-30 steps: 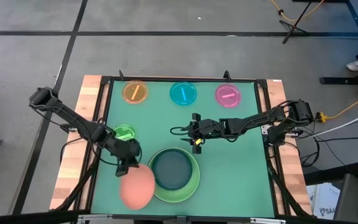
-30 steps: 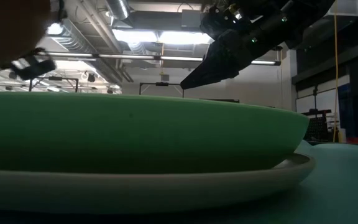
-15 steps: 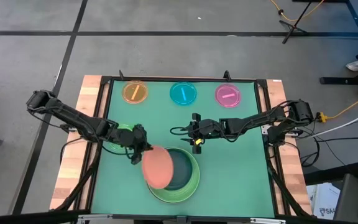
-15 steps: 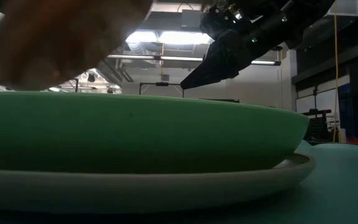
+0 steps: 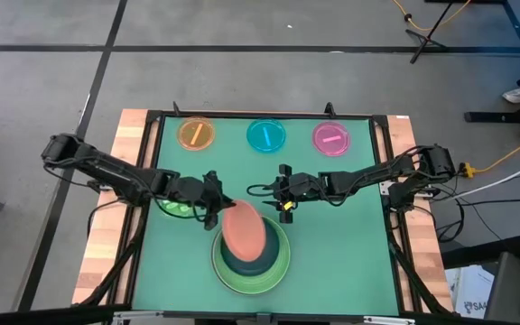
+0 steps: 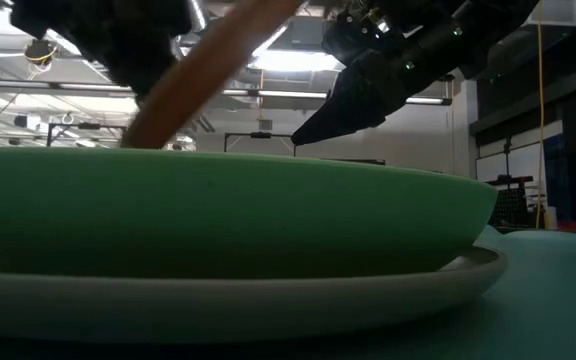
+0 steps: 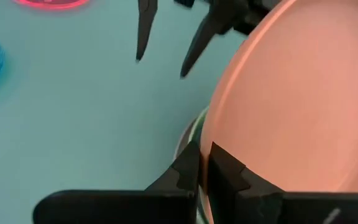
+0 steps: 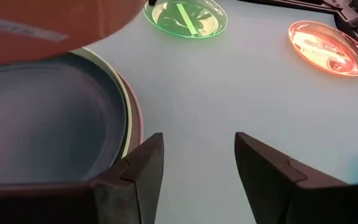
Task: Stack plastic plates
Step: Stack the orange plate on top of the dark green plate, then stack the transparent green plate on top of the orange plate
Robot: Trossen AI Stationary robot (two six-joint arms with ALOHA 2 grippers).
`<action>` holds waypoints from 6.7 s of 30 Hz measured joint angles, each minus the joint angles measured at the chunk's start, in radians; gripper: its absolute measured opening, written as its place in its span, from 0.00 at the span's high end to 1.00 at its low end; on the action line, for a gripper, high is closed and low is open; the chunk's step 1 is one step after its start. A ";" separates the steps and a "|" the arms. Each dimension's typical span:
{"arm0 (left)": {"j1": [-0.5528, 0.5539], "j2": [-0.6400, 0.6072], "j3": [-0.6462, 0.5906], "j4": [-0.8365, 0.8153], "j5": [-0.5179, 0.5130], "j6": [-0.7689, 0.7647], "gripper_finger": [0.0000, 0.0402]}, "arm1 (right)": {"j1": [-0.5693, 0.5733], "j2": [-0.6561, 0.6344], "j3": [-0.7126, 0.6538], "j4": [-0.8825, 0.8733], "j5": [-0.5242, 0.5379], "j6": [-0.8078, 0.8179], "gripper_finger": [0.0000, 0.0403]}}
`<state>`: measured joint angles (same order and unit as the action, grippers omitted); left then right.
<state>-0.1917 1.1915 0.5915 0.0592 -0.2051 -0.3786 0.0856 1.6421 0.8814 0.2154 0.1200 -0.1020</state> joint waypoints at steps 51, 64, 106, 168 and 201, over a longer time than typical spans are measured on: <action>0.023 0.233 -0.001 0.041 0.315 -0.001 0.76 | -0.001 -0.041 0.000 -0.166 0.071 0.023 0.54; -0.046 0.005 -0.001 -0.424 0.187 -0.190 0.75 | -0.001 -0.041 0.000 -0.165 0.071 0.023 0.54; -0.195 0.134 -0.001 -0.801 -0.013 -0.555 0.75 | -0.001 -0.041 0.000 -0.158 0.071 0.027 0.54; -0.343 0.181 0.354 -0.522 -0.116 0.001 0.99 | -0.001 -0.041 0.000 -0.155 0.074 0.049 0.54; -0.370 0.183 0.109 -0.017 -0.010 0.121 0.99 | -0.001 -0.041 0.000 -0.155 0.074 0.049 0.54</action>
<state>-0.5613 1.3743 0.7008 0.0422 -0.2150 -0.2581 0.0849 1.6012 0.8814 0.0605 0.1943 -0.0532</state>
